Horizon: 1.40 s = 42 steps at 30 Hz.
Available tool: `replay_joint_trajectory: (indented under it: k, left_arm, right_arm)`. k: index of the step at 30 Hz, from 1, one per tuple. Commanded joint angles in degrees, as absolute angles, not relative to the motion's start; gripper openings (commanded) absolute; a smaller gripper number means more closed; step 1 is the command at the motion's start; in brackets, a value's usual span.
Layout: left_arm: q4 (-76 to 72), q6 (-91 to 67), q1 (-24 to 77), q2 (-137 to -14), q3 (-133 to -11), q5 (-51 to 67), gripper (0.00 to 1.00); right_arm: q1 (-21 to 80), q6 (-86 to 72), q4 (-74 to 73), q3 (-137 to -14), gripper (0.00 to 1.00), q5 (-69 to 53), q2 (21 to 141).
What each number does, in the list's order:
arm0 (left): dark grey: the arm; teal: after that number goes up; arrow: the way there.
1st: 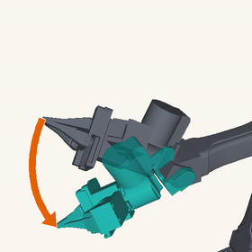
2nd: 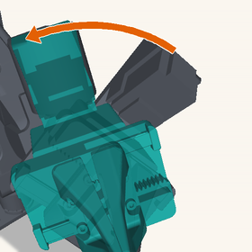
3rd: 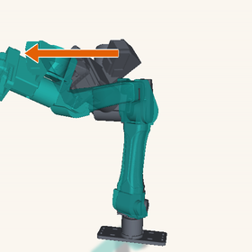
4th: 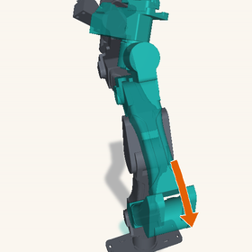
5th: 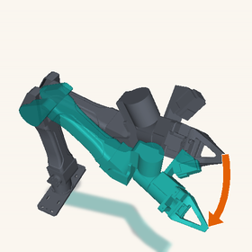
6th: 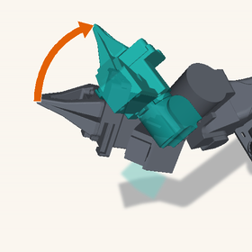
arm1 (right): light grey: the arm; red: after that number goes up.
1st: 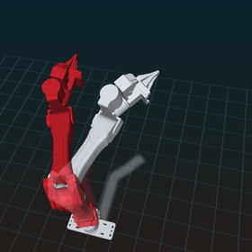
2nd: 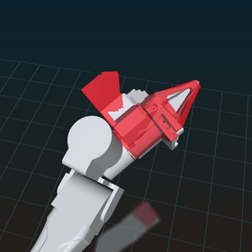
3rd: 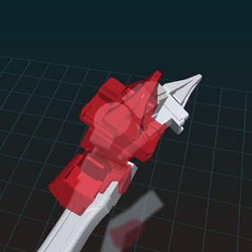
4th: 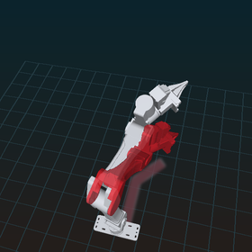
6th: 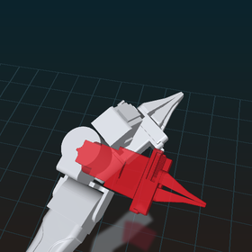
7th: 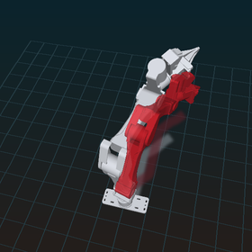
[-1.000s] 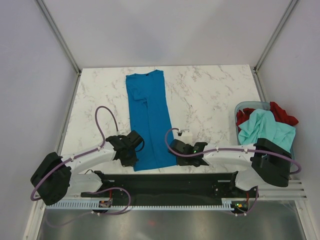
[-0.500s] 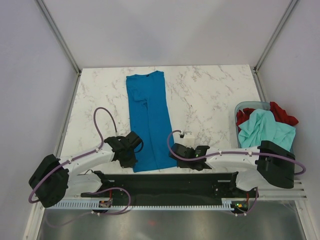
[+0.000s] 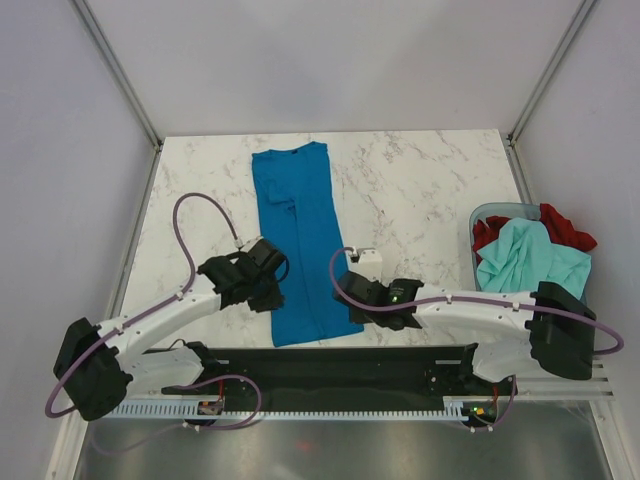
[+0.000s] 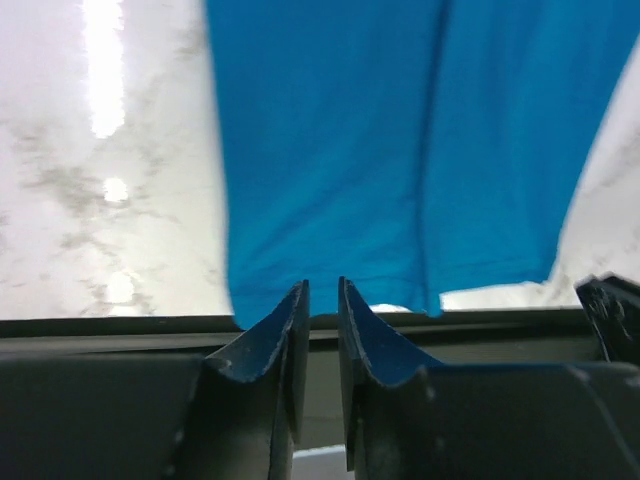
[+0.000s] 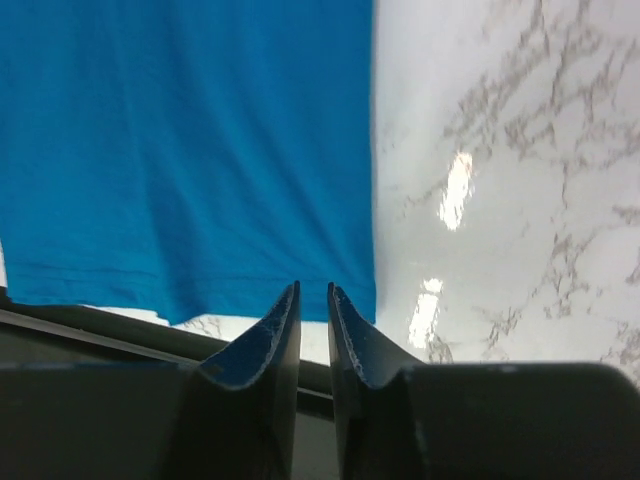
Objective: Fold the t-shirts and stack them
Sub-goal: Fold the tshirt
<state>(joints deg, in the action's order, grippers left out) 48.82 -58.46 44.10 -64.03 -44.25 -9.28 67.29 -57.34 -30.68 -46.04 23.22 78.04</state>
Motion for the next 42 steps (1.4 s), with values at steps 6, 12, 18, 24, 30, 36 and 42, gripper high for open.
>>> replay_joint_trajectory:
  k: [6,12,18,24,30,36,42]
  left_arm:
    - [36.3,-59.0,44.2,-66.3,-37.4,2.5,0.16]
    - [36.1,-61.7,44.7,-67.6,-30.3,2.4,0.12]
    - [38.3,-61.7,44.8,-68.0,-29.0,0.2,0.08]
    - [46.2,-60.2,44.8,-67.1,-37.4,-7.8,0.09]
    - [48.1,-60.6,44.8,-64.9,-39.5,-6.9,0.12]
    - [48.0,-58.5,42.2,-64.8,-39.5,-8.4,0.14]
    - [45.9,-50.6,29.3,-65.2,-41.4,-5.5,0.15]
  right_arm:
    - [64.5,-48.7,-26.9,-50.3,0.17,20.9,82.5]
    - [64.5,-52.4,-22.6,-43.7,0.14,16.4,82.4]
    - [65.3,-54.8,-22.0,-40.9,0.16,14.9,80.4]
    - [66.7,-52.9,-22.4,-44.3,0.15,14.8,78.4]
    - [69.4,-51.2,-18.4,-49.6,0.14,12.9,83.7]
    - [71.4,-51.3,-16.2,-52.0,0.13,12.2,89.3]
    - [74.4,-53.1,-14.9,-52.0,0.13,11.8,93.6]
